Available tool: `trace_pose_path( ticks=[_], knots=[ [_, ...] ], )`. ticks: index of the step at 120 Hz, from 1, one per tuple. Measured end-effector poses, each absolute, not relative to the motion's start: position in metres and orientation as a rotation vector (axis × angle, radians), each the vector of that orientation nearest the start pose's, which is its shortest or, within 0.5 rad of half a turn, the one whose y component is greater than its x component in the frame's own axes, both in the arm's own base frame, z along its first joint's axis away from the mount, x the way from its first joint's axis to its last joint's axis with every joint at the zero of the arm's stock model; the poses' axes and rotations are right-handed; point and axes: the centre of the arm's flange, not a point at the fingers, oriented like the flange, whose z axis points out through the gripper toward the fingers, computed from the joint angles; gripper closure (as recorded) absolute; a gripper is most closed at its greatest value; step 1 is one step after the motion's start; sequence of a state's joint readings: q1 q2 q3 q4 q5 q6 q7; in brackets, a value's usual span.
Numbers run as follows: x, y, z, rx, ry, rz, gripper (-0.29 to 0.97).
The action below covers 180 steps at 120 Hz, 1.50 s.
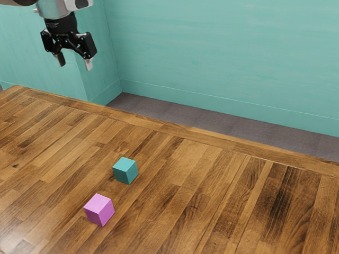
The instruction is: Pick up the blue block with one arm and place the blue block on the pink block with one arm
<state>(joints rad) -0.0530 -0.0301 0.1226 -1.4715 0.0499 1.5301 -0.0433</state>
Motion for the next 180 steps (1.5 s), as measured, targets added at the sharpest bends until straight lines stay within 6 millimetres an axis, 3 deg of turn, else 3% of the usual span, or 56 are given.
trace_pose_path(
  ticks=[23,32,42,57,105,113,123,130,151,164,180],
  knots=[
    [0.538,0.043,0.686,-3.091,-0.194,-0.134,0.00],
    [0.525,0.038,0.748,-3.080,-0.192,-0.278,0.00],
    [0.514,0.030,0.768,-3.084,-0.176,-0.278,0.00],
    [0.510,0.012,0.768,-3.094,-0.131,-0.216,0.00],
    [0.530,-0.043,0.735,-3.099,0.017,-0.099,0.00],
    [0.535,-0.042,0.711,-3.098,0.018,-0.065,0.00],
    [0.545,-0.037,0.638,-3.095,0.036,0.052,0.00],
    [0.545,-0.033,0.606,-3.096,0.033,0.060,0.00],
    [0.532,-0.012,0.545,-3.104,-0.015,0.041,0.00],
    [0.525,-0.022,0.497,-3.119,0.007,0.062,0.00],
    [0.519,-0.031,0.464,-3.127,0.029,0.049,0.00]
  ],
)
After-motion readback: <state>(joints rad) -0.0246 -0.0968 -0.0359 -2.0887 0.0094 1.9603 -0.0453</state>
